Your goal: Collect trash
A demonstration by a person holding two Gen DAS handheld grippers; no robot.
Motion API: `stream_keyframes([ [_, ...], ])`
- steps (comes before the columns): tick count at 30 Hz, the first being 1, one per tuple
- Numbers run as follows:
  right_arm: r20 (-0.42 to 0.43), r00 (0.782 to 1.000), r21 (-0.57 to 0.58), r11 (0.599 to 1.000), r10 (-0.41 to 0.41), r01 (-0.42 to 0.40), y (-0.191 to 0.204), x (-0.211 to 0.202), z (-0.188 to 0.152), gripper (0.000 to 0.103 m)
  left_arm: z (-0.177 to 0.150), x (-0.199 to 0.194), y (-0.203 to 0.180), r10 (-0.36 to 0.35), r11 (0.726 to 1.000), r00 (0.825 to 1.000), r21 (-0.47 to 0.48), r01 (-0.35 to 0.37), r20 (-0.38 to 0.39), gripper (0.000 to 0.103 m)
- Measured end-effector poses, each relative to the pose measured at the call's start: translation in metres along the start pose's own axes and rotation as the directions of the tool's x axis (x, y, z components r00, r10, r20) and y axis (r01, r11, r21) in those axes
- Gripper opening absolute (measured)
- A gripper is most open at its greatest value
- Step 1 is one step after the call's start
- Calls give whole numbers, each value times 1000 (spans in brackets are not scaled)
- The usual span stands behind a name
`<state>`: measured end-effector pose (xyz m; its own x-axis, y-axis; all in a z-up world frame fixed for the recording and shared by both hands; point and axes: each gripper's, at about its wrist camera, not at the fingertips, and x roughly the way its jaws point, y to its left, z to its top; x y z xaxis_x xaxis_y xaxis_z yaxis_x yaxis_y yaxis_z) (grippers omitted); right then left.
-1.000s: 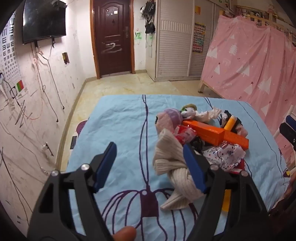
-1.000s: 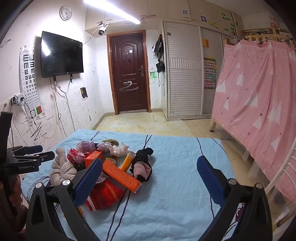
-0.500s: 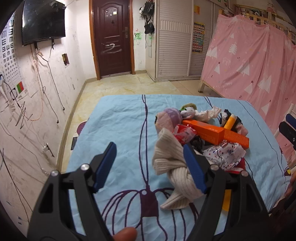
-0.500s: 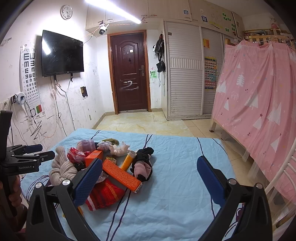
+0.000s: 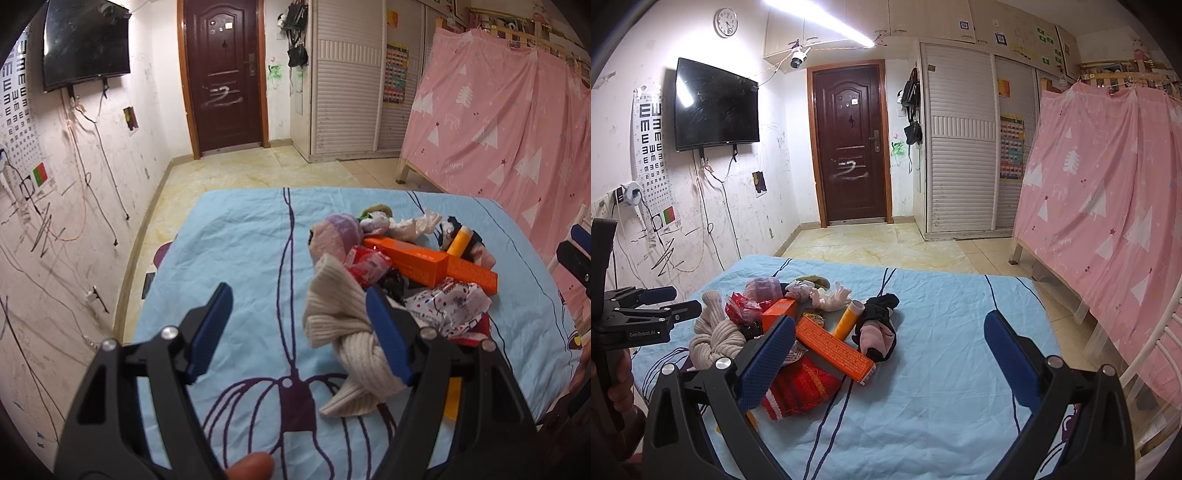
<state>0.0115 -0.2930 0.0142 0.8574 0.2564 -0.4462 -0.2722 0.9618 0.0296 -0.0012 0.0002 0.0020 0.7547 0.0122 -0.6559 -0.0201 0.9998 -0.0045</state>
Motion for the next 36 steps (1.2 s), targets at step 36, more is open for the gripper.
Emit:
stream_keyframes([
  [36, 2, 1000, -6, 1000, 3, -3, 0, 1, 1, 95, -2, 2, 1, 0, 1000, 1000, 2, 0, -2, 71],
])
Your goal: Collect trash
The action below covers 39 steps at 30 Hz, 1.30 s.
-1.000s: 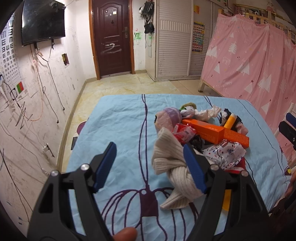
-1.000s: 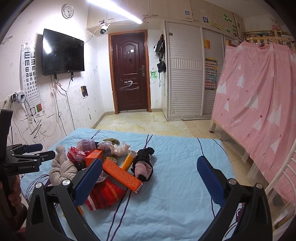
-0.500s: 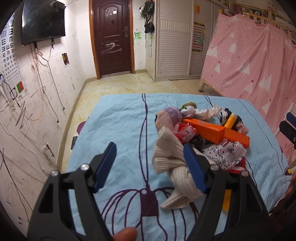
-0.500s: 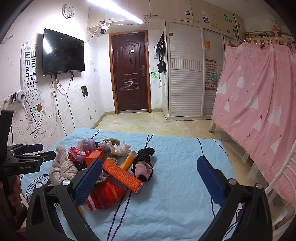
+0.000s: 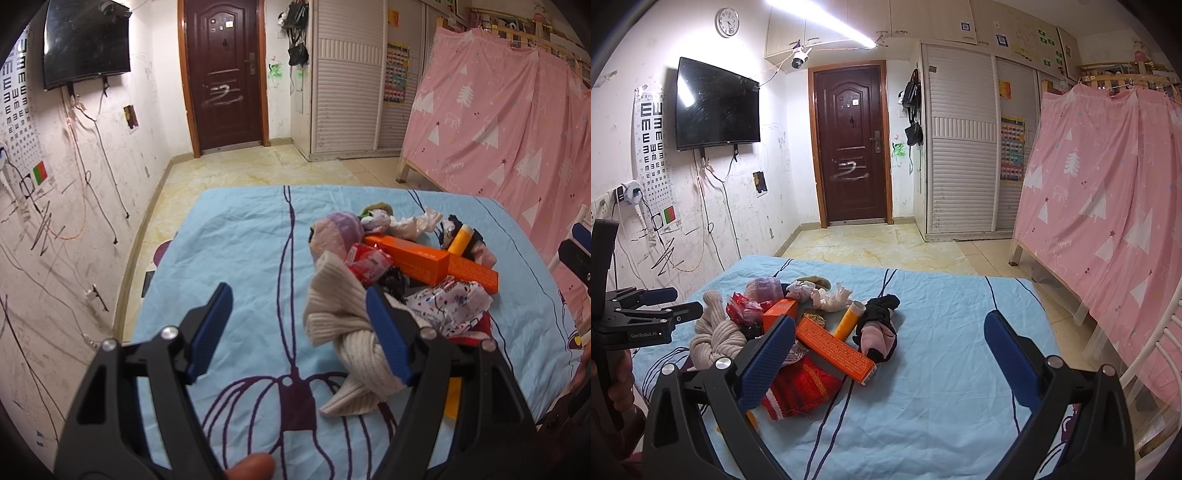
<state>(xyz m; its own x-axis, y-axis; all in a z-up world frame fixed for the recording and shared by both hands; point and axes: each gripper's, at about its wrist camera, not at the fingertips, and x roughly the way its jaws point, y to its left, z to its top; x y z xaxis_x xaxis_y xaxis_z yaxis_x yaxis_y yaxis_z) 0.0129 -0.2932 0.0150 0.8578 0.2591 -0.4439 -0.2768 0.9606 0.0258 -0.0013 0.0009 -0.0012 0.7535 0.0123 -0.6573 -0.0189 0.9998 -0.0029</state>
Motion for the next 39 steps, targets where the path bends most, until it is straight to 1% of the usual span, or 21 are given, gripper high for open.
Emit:
stream_keyframes([
  [16, -3, 1000, -7, 1000, -1, 1, 3, 0, 0, 95, -2, 2, 0, -1, 1000, 1000, 1, 1, -3, 71],
  [19, -8, 1000, -6, 1000, 14, -15, 4, 1, -1, 95, -2, 2, 0, -4, 1000, 1000, 0, 4, -5, 72],
  [20, -11, 1000, -10, 1000, 21, -21, 6, 2, -1, 95, -4, 3, 0, -8, 1000, 1000, -2, 8, -9, 75],
  [21, -18, 999, -15, 999, 29, -30, 7, 4, -2, 95, -5, 3, 1, -19, 1000, 1000, -10, 19, -13, 82],
  [23, -39, 997, -30, 997, 63, -65, 14, 7, -4, 95, -9, 3, 3, -41, 999, 999, -25, 41, -17, 84],
  [27, -87, 985, -65, 986, 146, -152, 29, 13, -9, 95, -8, 2, 0, -82, 996, 996, -23, 82, -22, 87],
  [29, -122, 971, -67, 974, 206, -215, 38, 16, -12, 95, -4, 4, -5, -88, 996, 996, -14, 87, -34, 87],
  [31, -152, 957, -81, 961, 249, -263, 47, 18, -15, 95, -5, 7, -11, -99, 995, 994, 1, 99, -55, 87],
  [34, -188, 949, -124, 952, 254, -279, 60, 24, -18, 95, -9, 14, -18, -99, 994, 992, 28, 101, -84, 87],
  [38, -226, 932, -97, 945, 284, -312, 62, 38, -16, 95, -14, 26, -22, -125, 991, 983, 24, 129, -134, 87],
  [39, -232, 928, -89, 943, 293, -320, 63, 41, -15, 95, -16, 29, -24, -140, 989, 979, 22, 145, -147, 84],
])
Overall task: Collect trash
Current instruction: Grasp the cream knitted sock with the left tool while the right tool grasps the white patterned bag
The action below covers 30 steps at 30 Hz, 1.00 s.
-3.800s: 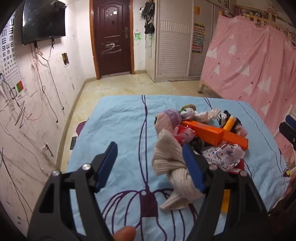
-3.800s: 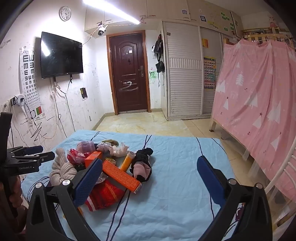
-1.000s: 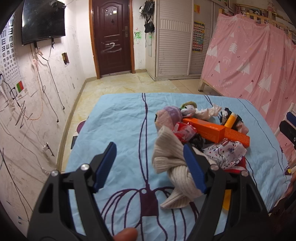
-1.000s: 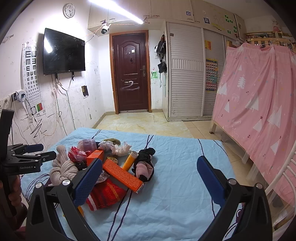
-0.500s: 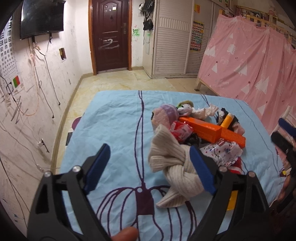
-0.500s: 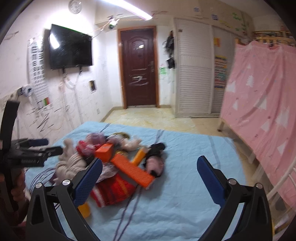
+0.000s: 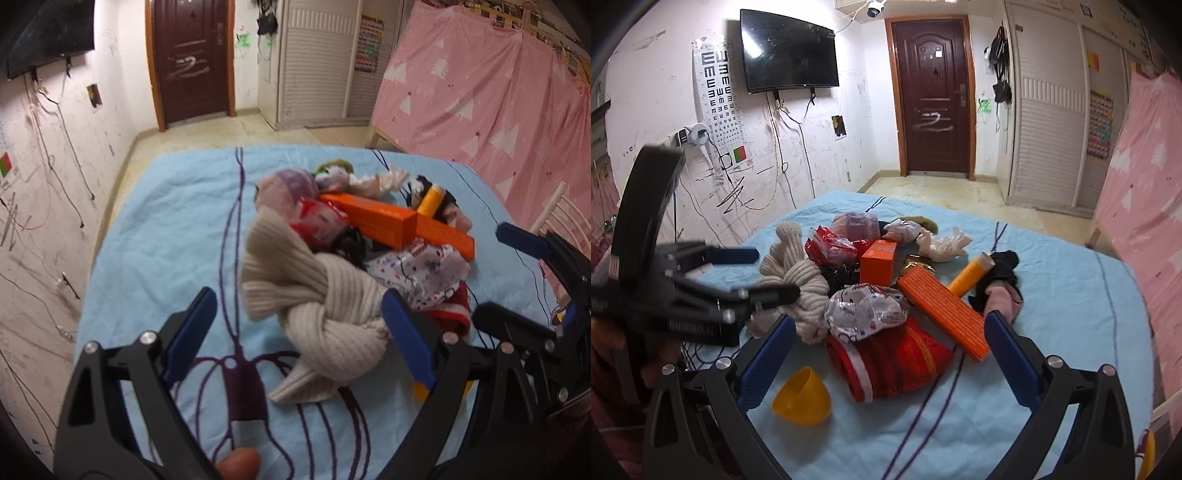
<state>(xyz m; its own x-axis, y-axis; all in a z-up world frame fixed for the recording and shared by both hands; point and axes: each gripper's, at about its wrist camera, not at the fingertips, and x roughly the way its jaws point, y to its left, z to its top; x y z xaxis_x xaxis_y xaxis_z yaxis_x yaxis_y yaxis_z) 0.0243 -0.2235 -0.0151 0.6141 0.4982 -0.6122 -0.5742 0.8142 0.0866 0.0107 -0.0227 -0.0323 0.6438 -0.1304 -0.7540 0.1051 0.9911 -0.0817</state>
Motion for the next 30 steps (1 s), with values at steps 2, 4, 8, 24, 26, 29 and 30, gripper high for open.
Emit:
stream_keyframes([
  [2, -20, 1000, 10, 1000, 12, -12, -1, 8, 3, 95, -1, 4, -2, -36, 999, 999, 1, 36, -15, 76],
  [4, -33, 999, 13, 1000, 23, -23, -3, 14, 6, 95, -3, 6, -3, -55, 998, 998, -8, 55, -15, 74],
  [8, -58, 998, 14, 999, 29, -28, 0, 27, 10, 93, -4, 2, -4, -72, 997, 997, 2, 72, 0, 57],
  [24, -49, 996, 58, 996, 70, -67, 6, 33, 10, 20, -9, -9, 5, -108, 994, 993, -6, 109, 44, 27],
  [26, -17, 997, 57, 995, 81, -79, 6, 24, 12, 20, -9, -13, 3, -97, 995, 994, -5, 97, 58, 20],
  [29, 27, 994, 73, 992, 102, -103, 1, 9, 15, 20, -7, -22, 2, -84, 996, 993, 3, 84, 84, 15],
  [30, 41, 994, 77, 992, 101, -104, -1, 5, 16, 20, -7, -24, 1, -78, 997, 993, 11, 78, 89, 14],
])
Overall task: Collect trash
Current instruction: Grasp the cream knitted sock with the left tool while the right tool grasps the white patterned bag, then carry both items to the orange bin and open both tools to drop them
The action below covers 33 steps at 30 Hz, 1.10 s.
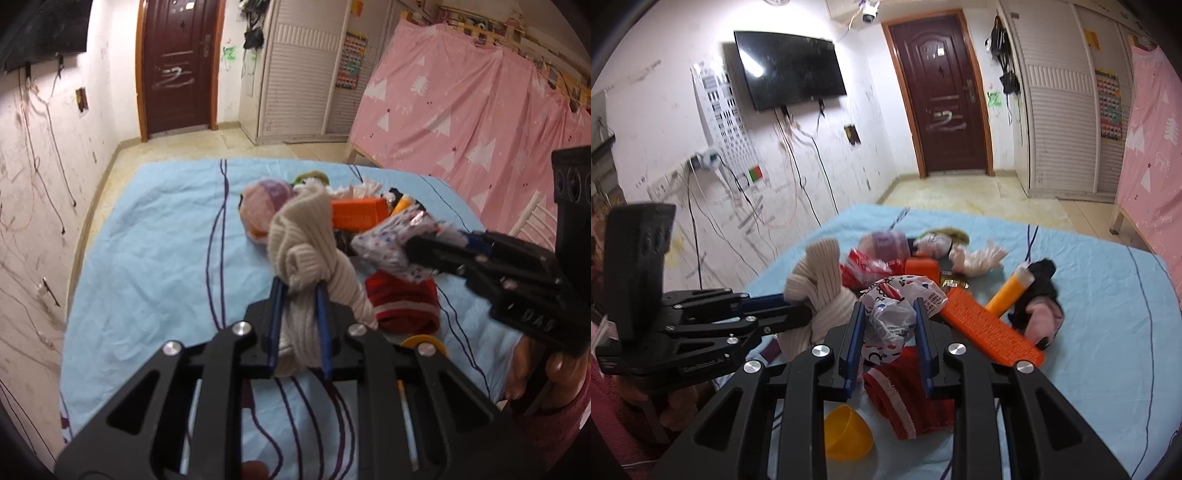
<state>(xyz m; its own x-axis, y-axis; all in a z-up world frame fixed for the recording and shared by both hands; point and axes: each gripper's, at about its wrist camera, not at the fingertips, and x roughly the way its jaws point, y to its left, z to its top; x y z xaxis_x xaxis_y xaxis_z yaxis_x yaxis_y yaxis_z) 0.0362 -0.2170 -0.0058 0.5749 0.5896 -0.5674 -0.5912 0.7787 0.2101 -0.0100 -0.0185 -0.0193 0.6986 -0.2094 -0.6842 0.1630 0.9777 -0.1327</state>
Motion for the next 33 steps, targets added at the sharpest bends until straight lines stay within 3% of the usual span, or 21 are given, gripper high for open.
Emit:
stream_keyframes([
  [7, 61, 998, 35, 999, -20, 18, -13, -24, 1, 20, 4, -10, -4, 16, 1000, 1000, 11, -17, 27, 14],
  [15, 173, 978, 99, 990, -114, 98, -44, -85, 1, 20, 31, -50, -37, 4, 994, 989, 105, -20, 147, 14],
  [19, 212, 953, 147, 971, -218, 190, -71, -124, -10, 20, 52, -53, -76, -69, 983, 986, 182, 41, 154, 14],
  [22, 219, 921, 215, 937, -322, 276, -101, -158, -29, 20, 67, -47, -115, -137, 965, 980, 243, 99, 144, 14],
  [28, 174, 858, 335, 849, -483, 409, -155, -202, -70, 20, 78, -23, -199, -238, 911, 968, 364, 193, 80, 14],
  [33, 125, 822, 390, 789, -556, 475, -184, -224, -105, 20, 79, 6, -265, -328, 859, 945, 410, 307, -20, 14],
])
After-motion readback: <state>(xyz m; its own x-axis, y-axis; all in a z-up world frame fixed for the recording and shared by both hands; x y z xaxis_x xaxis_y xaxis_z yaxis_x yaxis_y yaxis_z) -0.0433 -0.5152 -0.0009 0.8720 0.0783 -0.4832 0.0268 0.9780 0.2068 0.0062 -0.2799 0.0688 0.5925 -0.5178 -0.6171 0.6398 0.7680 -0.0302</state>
